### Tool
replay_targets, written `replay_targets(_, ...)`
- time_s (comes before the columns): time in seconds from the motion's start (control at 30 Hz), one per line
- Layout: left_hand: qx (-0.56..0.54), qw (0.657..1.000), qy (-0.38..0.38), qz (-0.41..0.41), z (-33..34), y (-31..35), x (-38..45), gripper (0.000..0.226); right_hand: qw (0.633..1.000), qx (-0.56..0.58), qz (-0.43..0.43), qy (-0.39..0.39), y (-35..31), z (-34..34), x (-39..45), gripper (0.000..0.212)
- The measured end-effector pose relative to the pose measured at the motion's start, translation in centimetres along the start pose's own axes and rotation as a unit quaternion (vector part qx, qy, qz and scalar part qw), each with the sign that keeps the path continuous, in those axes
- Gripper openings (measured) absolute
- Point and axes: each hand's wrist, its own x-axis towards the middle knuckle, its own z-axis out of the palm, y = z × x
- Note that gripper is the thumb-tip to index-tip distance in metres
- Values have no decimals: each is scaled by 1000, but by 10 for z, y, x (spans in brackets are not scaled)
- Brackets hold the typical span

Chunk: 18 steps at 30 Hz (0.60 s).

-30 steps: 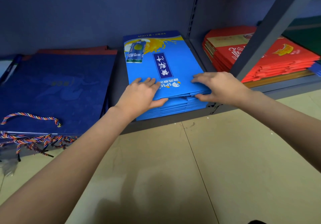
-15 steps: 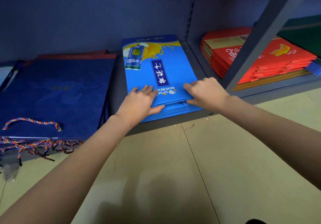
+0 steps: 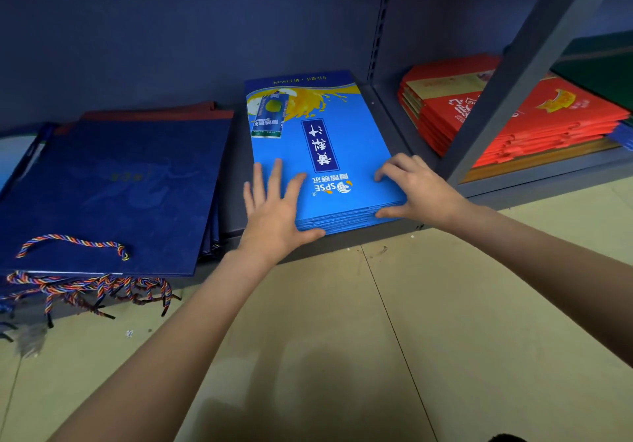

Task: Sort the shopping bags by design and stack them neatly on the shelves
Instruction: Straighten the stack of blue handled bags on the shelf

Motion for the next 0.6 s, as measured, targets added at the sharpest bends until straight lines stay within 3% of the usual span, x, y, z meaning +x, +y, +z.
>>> replay_targets(0.13, -139, 978, -88, -130, -12, -4, -8, 112, 996, 62, 60, 20, 1, 9, -11, 63)
replay_targets(0.23, -115, 978, -125, -121, -15, -10, -6, 109, 987, 122, 106, -16, -1, 8, -12, 66)
replay_targets(0.37, -97, 977, -155, -112, -23, -14, 6, 108, 983, 136, 111, -60, 1, -7, -4, 54)
replay_targets(0.6, -49, 983, -151, -91, -25, -14, 7, 103, 981, 123, 128, -82, 0, -9, -1, 48)
